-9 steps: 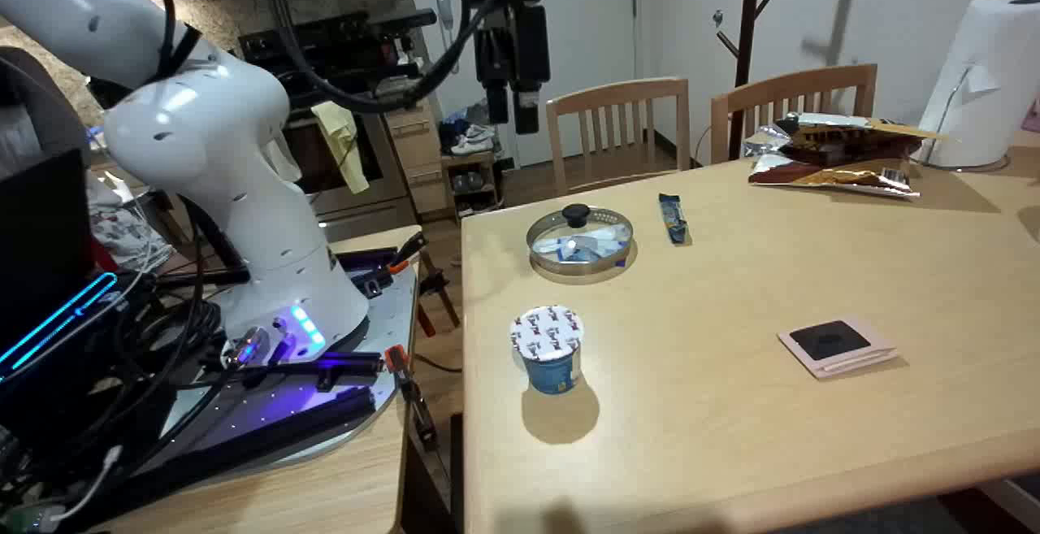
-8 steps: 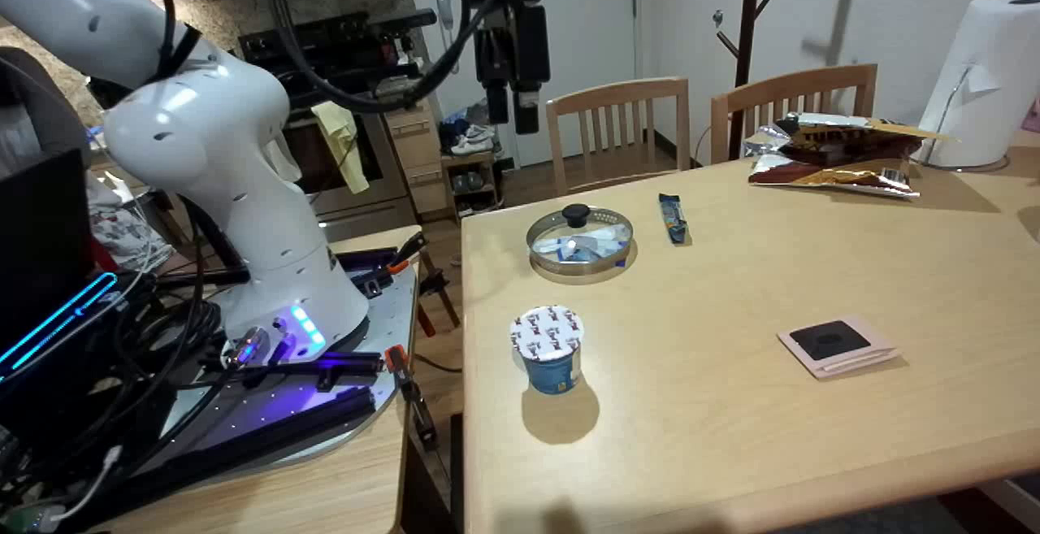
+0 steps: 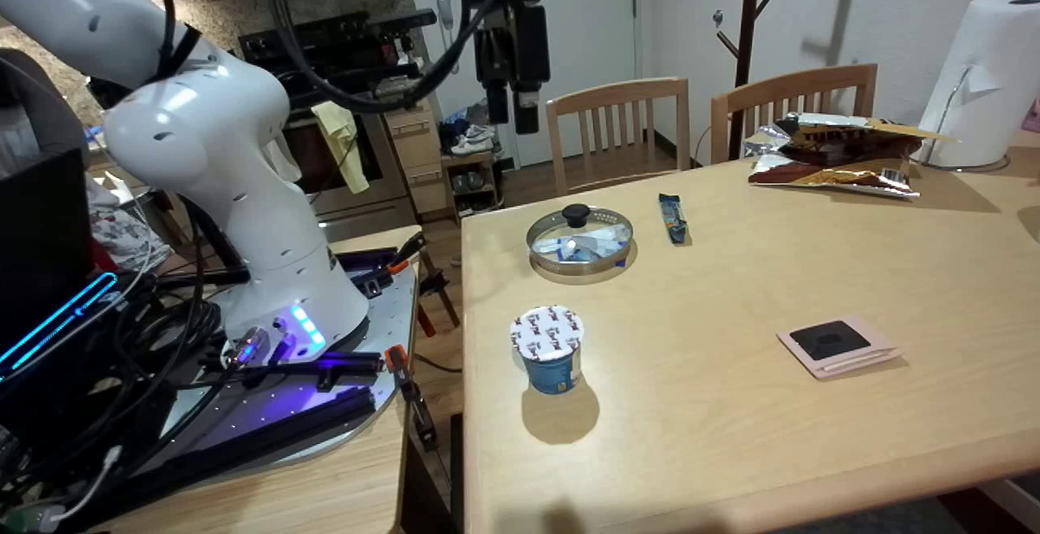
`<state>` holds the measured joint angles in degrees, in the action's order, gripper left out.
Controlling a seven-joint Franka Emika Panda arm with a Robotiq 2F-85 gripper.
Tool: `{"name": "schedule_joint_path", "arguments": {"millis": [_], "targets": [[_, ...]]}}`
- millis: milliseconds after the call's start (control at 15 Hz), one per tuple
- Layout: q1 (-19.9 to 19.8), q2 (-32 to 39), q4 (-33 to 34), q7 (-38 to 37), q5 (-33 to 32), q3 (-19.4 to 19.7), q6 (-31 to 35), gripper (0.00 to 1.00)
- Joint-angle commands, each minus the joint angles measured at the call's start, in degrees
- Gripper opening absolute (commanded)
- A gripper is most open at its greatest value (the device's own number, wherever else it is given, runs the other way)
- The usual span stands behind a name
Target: Place the blue and grey packet on top of the yoghurt
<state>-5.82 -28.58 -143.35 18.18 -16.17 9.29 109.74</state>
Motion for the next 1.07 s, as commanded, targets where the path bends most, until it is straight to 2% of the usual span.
{"name": "schedule_joint_path", "arguments": {"millis": [0,200,467,1000], "targets": [[0.0,0.2,0.1,-0.3,-0.3,-0.2,-0.1,1.00],[0.9,0.5,0.0,1.0,0.1,0.0,1.9,1.00],[3.1,2.6,0.3,3.0,2.3,0.6,8.8,1.00],[6.8,12.1,3.2,5.8,9.2,0.9,27.4,1.00]]}}
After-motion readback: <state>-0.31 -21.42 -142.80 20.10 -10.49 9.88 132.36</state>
